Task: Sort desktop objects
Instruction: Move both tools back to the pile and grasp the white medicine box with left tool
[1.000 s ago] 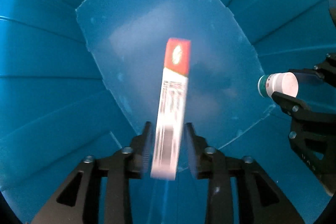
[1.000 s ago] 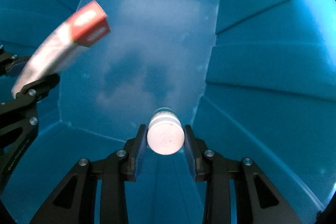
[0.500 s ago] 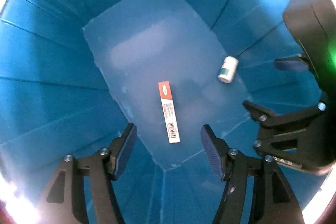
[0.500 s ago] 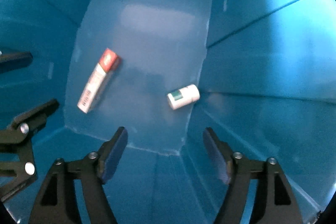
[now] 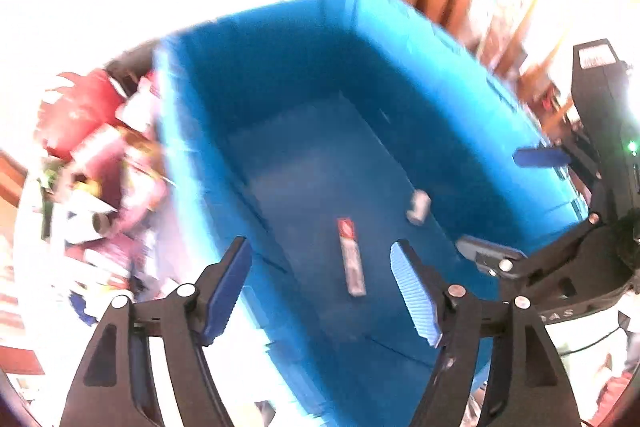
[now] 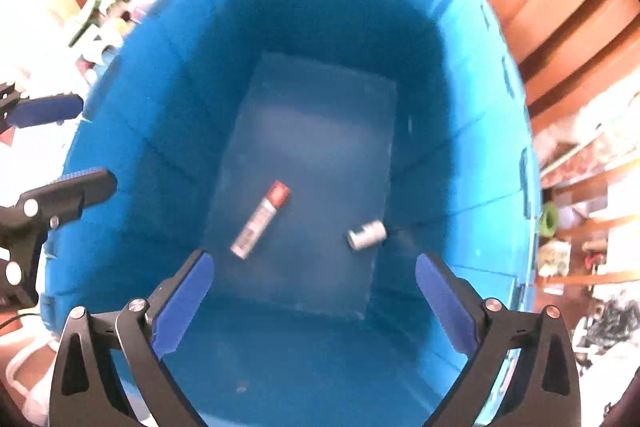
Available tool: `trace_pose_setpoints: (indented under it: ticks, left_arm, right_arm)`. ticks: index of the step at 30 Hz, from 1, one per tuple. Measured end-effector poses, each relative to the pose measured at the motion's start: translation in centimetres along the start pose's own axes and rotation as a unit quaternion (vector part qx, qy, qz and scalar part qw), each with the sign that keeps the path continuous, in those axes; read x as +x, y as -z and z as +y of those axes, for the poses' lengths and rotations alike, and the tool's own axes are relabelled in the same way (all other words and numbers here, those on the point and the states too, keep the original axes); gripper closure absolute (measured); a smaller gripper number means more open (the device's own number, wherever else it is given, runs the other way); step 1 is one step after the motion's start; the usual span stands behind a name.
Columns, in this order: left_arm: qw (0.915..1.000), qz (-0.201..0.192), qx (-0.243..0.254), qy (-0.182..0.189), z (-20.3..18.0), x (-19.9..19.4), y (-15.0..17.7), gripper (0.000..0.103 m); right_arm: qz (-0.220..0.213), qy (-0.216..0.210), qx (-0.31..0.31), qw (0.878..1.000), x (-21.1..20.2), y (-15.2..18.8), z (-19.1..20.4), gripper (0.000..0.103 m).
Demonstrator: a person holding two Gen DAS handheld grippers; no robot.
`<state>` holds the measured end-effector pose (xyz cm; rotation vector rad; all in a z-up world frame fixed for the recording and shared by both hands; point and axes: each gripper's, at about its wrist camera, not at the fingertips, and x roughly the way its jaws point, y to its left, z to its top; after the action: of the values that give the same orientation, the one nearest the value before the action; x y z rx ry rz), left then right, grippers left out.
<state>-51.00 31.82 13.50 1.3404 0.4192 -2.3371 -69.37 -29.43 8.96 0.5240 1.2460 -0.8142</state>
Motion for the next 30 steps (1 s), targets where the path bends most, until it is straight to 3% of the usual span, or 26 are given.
trace_pose_setpoints:
  ticks: [6,13,18,23,27,30]
  left_arm:
    - [0.9897,-0.131,-0.020,-0.056,7.4,-6.5,4.8,0.024]
    - [0.9810,-0.166,-0.050,-0.088,20.6,-9.0,11.8,0.024]
    - [0.9714,-0.165,-0.081,-0.151,30.7,-9.0,17.2,0.023]
    - [0.9615,-0.133,-0.132,-0.201,40.8,-8.1,22.4,0.023]
    - [0.9470,-0.109,-0.205,-0.222,47.1,-6.4,25.9,0.023]
    - [0.9271,-0.086,-0.272,-0.243,51.1,-4.7,28.9,0.023]
  right_arm:
    - [-0.092,0.004,0.006,0.996,-5.7,-1.3,7.0,0.000]
    - [-0.158,-0.039,0.019,0.987,-7.8,-3.0,18.1,0.000]
    - [-0.182,-0.044,0.040,0.981,-6.5,-4.6,25.4,0.000]
    - [-0.182,-0.059,0.065,0.979,-3.2,-5.7,30.7,0.000]
    - [-0.179,-0.057,0.089,0.978,0.1,-6.3,33.4,0.000]
    - [-0.173,-0.049,0.106,0.978,3.1,-6.8,34.3,0.000]
